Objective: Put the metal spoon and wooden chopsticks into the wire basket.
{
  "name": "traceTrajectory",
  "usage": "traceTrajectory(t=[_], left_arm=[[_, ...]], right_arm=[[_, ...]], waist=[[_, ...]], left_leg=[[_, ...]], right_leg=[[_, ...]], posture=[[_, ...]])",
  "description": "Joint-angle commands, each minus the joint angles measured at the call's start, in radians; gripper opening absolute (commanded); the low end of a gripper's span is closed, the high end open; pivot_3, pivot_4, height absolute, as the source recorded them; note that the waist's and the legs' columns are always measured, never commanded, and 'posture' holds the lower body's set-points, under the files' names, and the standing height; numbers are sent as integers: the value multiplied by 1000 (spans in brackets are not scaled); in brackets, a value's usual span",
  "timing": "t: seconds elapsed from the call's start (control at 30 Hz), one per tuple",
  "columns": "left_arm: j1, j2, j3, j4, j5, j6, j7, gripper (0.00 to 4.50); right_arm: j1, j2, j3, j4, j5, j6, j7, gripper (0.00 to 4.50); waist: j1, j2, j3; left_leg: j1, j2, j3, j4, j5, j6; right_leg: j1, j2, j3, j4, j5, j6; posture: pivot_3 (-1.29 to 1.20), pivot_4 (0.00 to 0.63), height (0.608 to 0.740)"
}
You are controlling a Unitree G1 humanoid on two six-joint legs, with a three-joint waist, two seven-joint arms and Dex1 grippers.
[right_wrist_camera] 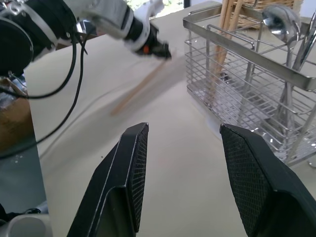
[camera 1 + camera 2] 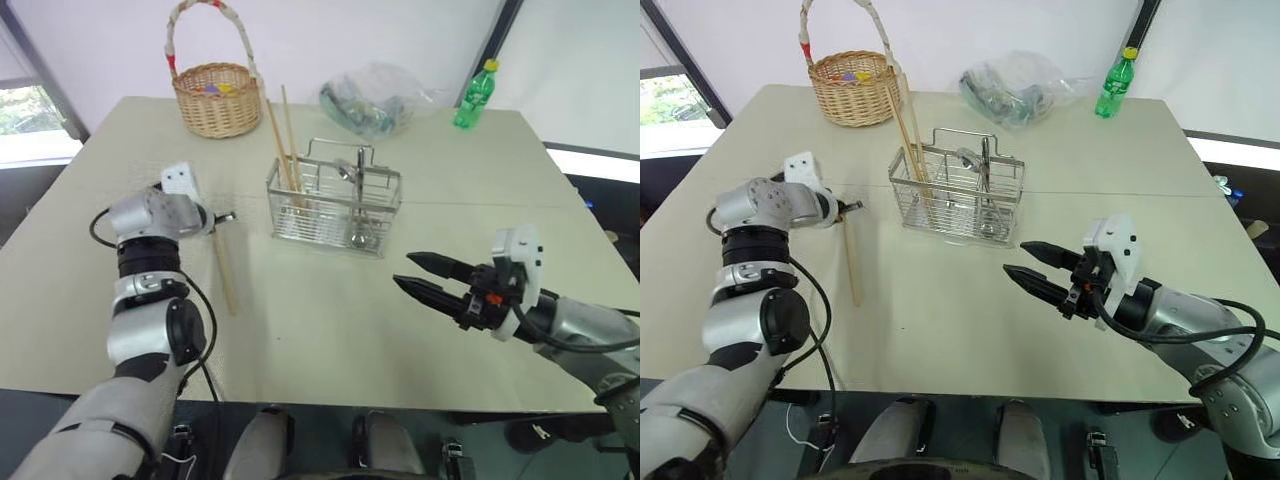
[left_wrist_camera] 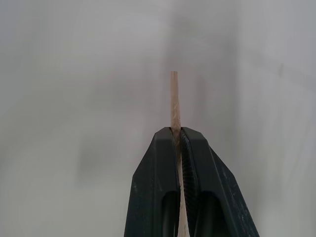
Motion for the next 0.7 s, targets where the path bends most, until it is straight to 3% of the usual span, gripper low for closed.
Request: traceTrajectory(t=[0.03, 0.27, 0.7], left_arm=[[-125, 34, 116, -21, -105, -228, -54, 20], [-272, 60, 131, -85, -226, -387, -204, 20], [-230, -109, -74, -233, -238, -387, -303, 20]], right_arm=[[-31, -23, -38, -1, 31, 4, 10, 2374], [-65, -45, -42, 10, 62, 29, 9, 2374], [-15, -28, -71, -35, 93, 38, -49, 2374]], waist=[[1, 0, 0], [1, 0, 0], [0, 0, 0]], left_leg=[[0, 0, 0, 0, 0, 0], [0, -1, 1, 0, 0, 1], [1, -1, 0, 0, 0, 1]], right_leg=[[0, 0, 0, 0, 0, 0], [2, -2, 0, -2, 0, 0], [3, -1, -1, -1, 0, 0]], posture=[[0, 150, 661], [0, 150, 661], [0, 150, 661]])
